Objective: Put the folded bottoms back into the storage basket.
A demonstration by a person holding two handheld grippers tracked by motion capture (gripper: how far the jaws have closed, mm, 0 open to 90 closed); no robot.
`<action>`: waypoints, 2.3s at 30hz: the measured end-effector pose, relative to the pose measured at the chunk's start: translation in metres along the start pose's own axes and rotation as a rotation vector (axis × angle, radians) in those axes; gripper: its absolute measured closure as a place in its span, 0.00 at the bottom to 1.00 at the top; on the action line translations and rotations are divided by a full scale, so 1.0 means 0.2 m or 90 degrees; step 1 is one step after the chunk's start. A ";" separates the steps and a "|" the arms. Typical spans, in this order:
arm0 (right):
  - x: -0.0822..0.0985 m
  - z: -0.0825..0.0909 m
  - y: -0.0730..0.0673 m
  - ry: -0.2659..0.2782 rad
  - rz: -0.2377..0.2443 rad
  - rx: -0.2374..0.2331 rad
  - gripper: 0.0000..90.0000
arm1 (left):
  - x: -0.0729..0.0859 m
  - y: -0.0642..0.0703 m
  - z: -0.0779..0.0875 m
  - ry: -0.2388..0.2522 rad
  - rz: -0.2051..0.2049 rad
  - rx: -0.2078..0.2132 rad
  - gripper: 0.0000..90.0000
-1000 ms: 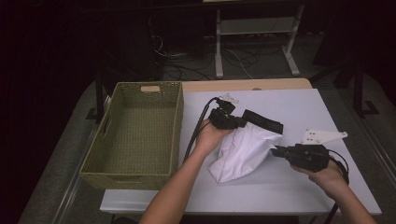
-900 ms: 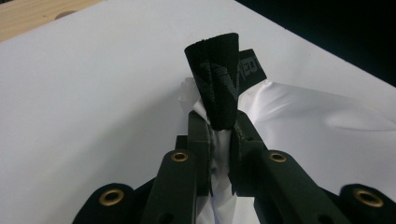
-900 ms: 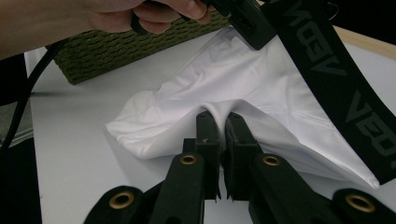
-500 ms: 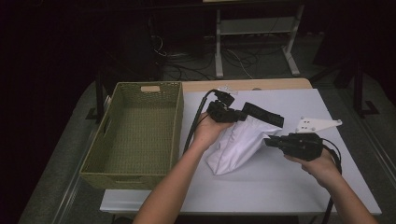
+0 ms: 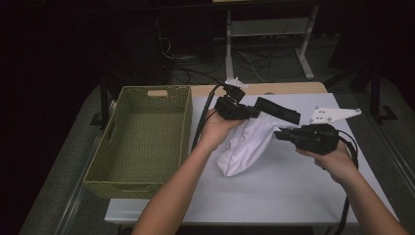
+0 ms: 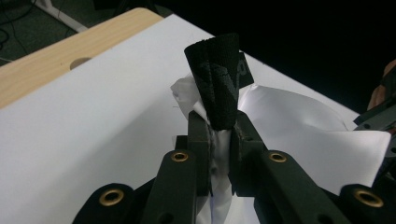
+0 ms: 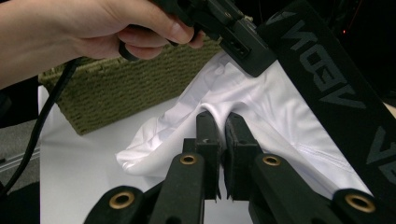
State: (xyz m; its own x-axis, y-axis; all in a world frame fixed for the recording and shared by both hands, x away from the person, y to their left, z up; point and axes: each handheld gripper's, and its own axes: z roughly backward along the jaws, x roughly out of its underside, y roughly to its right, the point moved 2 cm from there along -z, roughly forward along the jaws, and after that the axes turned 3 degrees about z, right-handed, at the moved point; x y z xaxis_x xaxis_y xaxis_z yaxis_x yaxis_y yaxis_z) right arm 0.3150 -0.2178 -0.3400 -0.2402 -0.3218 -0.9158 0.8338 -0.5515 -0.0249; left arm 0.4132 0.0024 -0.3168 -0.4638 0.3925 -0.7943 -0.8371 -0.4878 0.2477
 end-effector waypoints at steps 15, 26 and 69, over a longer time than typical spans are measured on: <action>-0.23 0.00 0.01 0.023 0.022 -0.008 0.94 | -0.13 0.04 0.17 0.027 -0.010 -0.004 0.89; -0.36 -0.05 -0.01 0.031 0.040 -0.024 0.94 | -0.17 0.00 0.35 0.037 -0.016 -0.038 0.89; -0.76 -0.67 -0.29 0.006 0.098 -0.119 0.94 | 0.10 -0.40 1.04 0.079 0.035 -0.102 0.89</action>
State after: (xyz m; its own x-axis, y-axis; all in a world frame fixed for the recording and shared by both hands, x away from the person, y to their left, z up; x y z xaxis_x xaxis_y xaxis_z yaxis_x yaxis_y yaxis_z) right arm 0.3695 -0.0329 -0.2530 -0.0985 -0.3832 -0.9184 0.9381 -0.3438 0.0429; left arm 0.4113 0.2107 -0.2370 -0.4599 0.2683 -0.8464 -0.7500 -0.6277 0.2086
